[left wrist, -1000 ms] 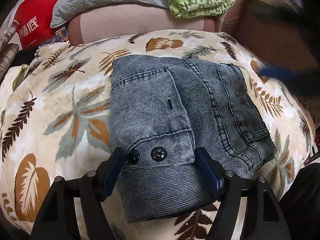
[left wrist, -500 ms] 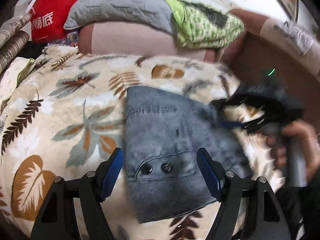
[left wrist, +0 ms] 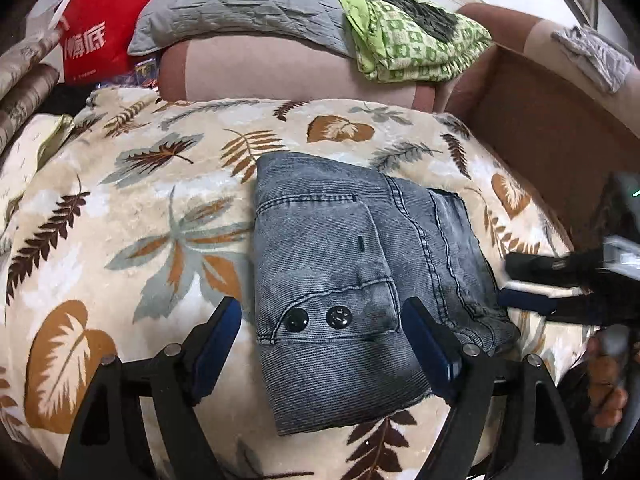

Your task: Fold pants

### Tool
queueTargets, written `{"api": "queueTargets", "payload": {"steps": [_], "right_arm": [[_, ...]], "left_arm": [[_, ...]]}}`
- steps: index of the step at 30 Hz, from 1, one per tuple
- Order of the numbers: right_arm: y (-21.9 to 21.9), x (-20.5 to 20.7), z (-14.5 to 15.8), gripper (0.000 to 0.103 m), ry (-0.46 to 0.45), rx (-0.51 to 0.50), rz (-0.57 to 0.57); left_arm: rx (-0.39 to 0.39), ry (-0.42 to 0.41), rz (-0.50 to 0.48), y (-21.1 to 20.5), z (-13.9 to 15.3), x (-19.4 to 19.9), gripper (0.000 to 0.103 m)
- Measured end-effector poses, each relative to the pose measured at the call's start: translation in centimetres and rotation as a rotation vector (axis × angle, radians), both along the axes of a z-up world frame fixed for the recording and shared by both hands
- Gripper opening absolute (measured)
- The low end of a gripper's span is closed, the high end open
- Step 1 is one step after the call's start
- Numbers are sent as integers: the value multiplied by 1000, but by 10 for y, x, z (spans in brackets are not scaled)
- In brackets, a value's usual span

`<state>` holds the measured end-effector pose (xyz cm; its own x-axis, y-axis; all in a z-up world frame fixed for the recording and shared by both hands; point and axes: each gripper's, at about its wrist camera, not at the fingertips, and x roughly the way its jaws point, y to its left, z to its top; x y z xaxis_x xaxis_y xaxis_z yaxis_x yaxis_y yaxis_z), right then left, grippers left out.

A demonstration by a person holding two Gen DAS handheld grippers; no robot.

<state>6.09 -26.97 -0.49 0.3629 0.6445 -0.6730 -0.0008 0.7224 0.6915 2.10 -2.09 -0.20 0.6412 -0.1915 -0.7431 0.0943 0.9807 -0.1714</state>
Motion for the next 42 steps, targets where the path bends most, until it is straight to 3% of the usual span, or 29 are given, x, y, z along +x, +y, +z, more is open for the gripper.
{"api": "queueTargets", "payload": {"steps": [3,5,7,9,10,12,14,17,19,23,24,25,27,30,32,34,36,38,42], "right_arm": [[5,-12,-4,79,-10,19,15],[6,-14,-35,77,49,-9,40],[0,-16,-27,77,31,34,6],[-3,-15,-21,77,43,31,3],[-2,-13,-18,77,51,20,12],[1,-8,-6,77,49,-14,25],[2,4,15,77,2,-11,32],[16,38,42,78,-48,18,77],[26,63,46,78,-49,46,116],[44,118,10,78,23,61,140],[43,131,-12,76,69,45,128],[36,137,-36,71,127,110,95],[31,139,-41,70,129,180,35],[36,122,-10,72,52,79,80],[31,105,5,74,8,83,92],[23,97,-2,83,22,24,58],[17,99,-33,82,116,-78,43],[5,95,-39,82,112,-8,-9],[6,80,-4,82,52,10,4]], "left_arm": [[31,146,-33,-11,-35,12,84],[6,124,-21,-9,-31,8,84],[-27,62,-10,-4,-13,2,83],[-7,6,1,-2,-3,0,83],[2,24,-12,-4,-6,2,83],[39,136,-53,-12,-32,9,84],[39,95,-44,-12,-37,5,86],[36,108,-47,-11,-37,6,86],[42,97,-51,-12,-38,4,86],[33,92,-57,-13,-39,4,86],[33,91,-60,-13,-39,1,86],[30,93,-59,-12,-40,1,86],[23,93,-62,-11,-41,2,87],[10,98,-62,-10,-44,4,88],[4,101,-60,-9,-44,6,89],[2,102,-57,-10,-44,6,89],[7,102,-59,-12,-43,5,89],[-1,97,-59,-10,-42,4,89],[-34,107,-49,-6,-42,5,89]]}}
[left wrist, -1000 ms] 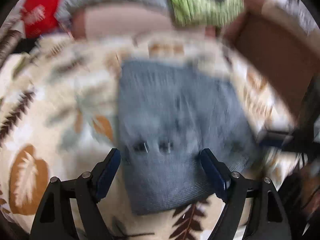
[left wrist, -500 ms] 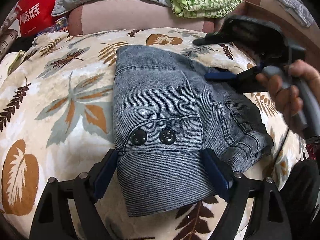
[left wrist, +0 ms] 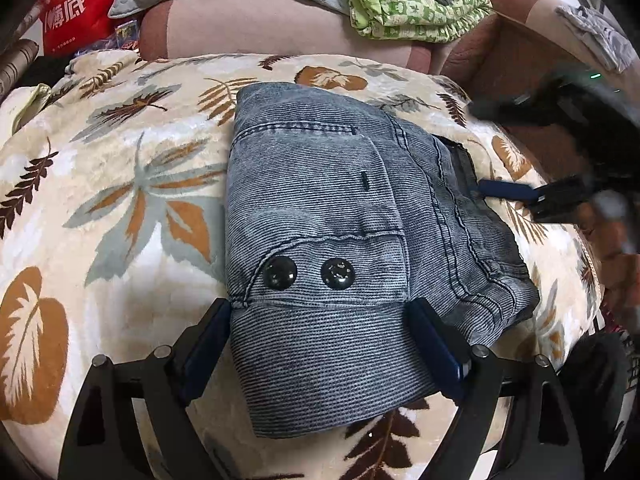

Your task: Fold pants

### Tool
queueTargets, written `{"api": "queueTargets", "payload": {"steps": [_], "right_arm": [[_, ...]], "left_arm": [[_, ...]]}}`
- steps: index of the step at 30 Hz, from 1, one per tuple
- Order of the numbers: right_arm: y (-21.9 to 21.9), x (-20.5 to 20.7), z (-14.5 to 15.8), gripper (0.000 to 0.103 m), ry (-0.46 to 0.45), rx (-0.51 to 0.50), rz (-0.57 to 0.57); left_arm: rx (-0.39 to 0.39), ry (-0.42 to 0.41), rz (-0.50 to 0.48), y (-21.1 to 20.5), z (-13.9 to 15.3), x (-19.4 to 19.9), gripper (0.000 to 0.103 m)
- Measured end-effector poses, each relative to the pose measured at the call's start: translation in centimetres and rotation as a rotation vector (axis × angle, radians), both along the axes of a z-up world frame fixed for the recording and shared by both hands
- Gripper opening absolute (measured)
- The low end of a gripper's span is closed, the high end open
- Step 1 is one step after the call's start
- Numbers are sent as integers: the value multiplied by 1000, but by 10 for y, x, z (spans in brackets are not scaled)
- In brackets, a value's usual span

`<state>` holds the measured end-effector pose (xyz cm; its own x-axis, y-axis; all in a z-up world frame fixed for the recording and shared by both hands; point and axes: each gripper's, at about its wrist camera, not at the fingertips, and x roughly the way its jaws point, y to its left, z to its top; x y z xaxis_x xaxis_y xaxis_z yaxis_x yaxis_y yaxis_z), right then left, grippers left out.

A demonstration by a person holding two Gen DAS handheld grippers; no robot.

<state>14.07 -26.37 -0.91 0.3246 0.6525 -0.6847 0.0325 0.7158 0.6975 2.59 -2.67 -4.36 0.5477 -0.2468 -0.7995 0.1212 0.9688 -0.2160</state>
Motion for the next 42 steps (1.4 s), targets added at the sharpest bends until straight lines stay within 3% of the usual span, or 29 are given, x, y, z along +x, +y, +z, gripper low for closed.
{"api": "queueTargets", "payload": {"steps": [2,6,9,11,15,18,23,25,28,32,36,38,39,40,41,42], "right_arm": [[-1,-14,16,82,-38,55,8],[-6,-47,0,82,41,155,-29],[-5,-65,-37,81,115,114,-12],[-13,-69,-35,81,91,159,-49],[-7,-70,-24,81,68,81,4],[-7,-68,-25,81,97,73,18],[15,-33,41,81,-1,-121,122],[48,-5,68,81,-44,-234,216],[108,32,83,81,-76,-412,389],[200,78,72,81,-66,-685,619],[245,102,32,81,31,-860,769],[259,109,10,81,78,-894,810],[262,110,3,75,102,-883,819],[264,109,-3,36,122,-880,836],[266,108,-9,26,128,-910,843],[264,111,-10,24,116,-927,823]], "left_arm": [[10,-7,-3,-2,-1,-1,89],[-6,-8,-6,0,-1,-1,89],[-16,-2,-3,1,2,0,89],[-39,-36,17,8,15,-5,89],[-65,-107,75,20,34,-13,89],[11,27,21,5,1,-2,89],[8,8,2,2,-2,-2,90],[-13,12,4,3,-5,-1,90],[-14,5,-4,2,-4,-2,90],[-23,-5,-19,4,-6,-3,90],[-26,-12,-40,5,-7,-2,91],[-30,-10,-44,5,-7,-2,91],[-30,-11,-46,5,-7,-2,91],[-31,-11,-47,5,-7,-2,91],[-33,-12,-47,5,-7,-2,91],[-34,-12,-48,5,-7,-2,91]]}}
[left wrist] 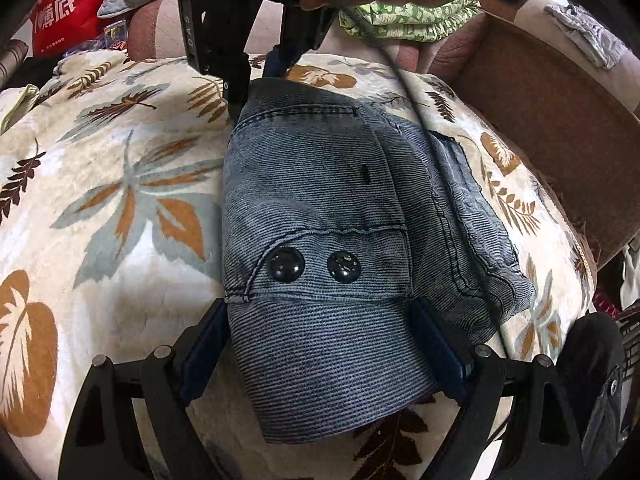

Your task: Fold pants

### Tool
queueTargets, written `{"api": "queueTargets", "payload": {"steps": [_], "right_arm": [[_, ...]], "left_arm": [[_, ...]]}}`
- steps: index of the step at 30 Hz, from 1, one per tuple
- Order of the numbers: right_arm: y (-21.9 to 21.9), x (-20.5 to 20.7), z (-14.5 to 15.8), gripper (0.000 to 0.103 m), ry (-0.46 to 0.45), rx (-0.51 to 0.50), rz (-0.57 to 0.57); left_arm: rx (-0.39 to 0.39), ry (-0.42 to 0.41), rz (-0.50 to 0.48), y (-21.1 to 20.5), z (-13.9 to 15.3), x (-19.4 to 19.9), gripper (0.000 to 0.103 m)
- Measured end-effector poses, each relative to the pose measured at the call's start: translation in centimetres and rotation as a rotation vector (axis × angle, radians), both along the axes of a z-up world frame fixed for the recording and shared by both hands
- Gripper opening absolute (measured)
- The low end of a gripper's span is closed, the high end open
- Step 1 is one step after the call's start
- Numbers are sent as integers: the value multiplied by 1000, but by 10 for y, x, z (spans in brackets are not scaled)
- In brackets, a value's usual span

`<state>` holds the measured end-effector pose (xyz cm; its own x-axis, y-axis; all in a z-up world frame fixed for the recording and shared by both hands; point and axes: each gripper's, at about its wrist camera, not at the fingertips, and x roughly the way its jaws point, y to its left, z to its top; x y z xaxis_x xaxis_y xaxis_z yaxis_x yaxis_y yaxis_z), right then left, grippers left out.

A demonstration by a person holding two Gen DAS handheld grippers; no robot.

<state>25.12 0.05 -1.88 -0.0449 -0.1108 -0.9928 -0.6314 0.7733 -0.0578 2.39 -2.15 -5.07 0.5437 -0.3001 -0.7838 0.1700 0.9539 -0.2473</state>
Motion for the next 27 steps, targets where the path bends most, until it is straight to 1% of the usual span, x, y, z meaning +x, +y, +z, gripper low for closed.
{"api": "queueTargets", "payload": {"steps": [1,2,3,4,6,8,9,10,11,12,14,16,17,19,20,21,22,24,25,27], "right_arm": [[-2,3,2,16,-24,10,-18],[-8,10,7,14,-75,25,-57],[-12,15,9,13,-104,32,-83],[-17,19,10,13,-130,38,-109],[-29,23,18,14,-194,86,-165],[-46,20,36,15,-252,179,-229],[-56,14,49,22,-277,239,-255],[-68,4,61,39,-289,289,-279],[-77,-4,68,49,-281,334,-295],[-86,-16,75,66,-267,382,-309],[-107,-41,85,67,-264,424,-331],[-134,-61,78,67,-219,478,-390],[-145,-68,74,67,-217,490,-418],[-171,-73,46,67,-202,487,-486],[-181,-71,25,65,-183,447,-506],[-190,-69,7,59,-172,430,-517],[-195,-70,3,59,-185,468,-516],[-196,-77,19,59,-199,522,-525],[-196,-81,27,59,-208,553,-510],[-201,-97,46,59,-255,562,-497]], "left_arm": [[0,0,-1,0,0,0,91],[1,0,-3,-1,0,0,91],[0,1,-3,-1,0,0,91],[-1,2,-4,0,-1,0,91],[-4,0,-4,0,-1,0,90],[-8,-1,-2,0,0,0,90],[-7,-4,0,0,0,0,90],[-9,-6,1,0,0,-1,90],[-11,-6,2,0,1,0,90],[-14,-5,4,1,1,0,90],[-25,-8,10,2,2,-1,90],[-38,-12,17,3,3,-1,90],[-50,-14,22,4,4,-3,90],[-73,-25,31,7,7,-6,90],[-89,-42,30,9,11,-9,90],[-99,-61,33,10,16,-12,90],[-107,-94,44,14,22,-18,90],[-114,-150,68,22,33,-28,90],[-117,-170,84,27,37,-32,90],[-120,-202,132,39,45,-36,90]]}}
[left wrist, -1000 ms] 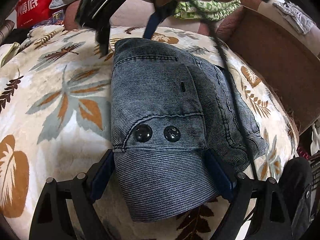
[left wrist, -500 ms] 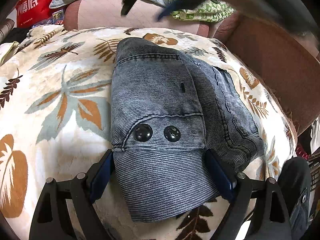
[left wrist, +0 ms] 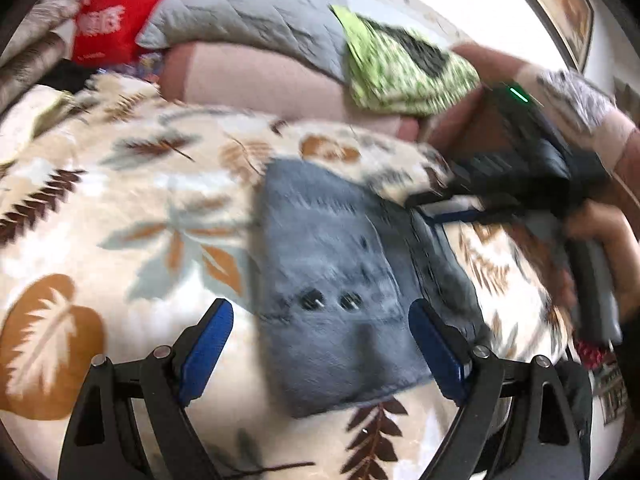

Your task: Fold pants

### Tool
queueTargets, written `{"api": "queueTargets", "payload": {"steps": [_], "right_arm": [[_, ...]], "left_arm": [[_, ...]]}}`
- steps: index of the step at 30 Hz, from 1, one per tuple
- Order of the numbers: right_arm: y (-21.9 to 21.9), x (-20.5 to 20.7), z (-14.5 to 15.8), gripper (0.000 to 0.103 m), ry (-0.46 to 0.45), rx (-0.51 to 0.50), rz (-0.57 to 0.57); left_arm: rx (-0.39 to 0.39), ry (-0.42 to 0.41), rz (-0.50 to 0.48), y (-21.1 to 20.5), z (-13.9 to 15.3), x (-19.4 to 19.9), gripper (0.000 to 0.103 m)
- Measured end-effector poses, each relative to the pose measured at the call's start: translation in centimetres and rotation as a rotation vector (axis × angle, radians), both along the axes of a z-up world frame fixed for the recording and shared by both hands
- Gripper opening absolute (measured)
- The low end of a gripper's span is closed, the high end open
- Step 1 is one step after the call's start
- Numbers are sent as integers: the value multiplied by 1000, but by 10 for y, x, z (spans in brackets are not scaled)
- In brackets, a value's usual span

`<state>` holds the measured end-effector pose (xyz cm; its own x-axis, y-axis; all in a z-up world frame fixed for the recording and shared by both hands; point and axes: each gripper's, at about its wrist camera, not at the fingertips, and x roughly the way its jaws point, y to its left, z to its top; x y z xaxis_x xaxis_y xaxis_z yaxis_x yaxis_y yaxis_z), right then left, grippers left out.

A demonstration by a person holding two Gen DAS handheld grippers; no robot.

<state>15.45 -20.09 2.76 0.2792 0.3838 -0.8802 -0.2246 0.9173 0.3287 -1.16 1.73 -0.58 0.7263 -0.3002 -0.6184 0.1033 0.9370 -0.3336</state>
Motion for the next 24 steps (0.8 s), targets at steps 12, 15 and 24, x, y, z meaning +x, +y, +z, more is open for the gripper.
{"api": "queueTargets", "payload": {"steps": [12,15,24], "right_arm": [[-13,-104,-30,66,-1,-1,2],[-16,-117,-4,70,-95,39,-16],[-26,-116,-13,83,-58,89,-23]], "left_arm": [[-61,127,83,25,-22,13,90],[-66,122,84,26,-22,13,90],[-104,179,35,25,-24,20,90]]}}
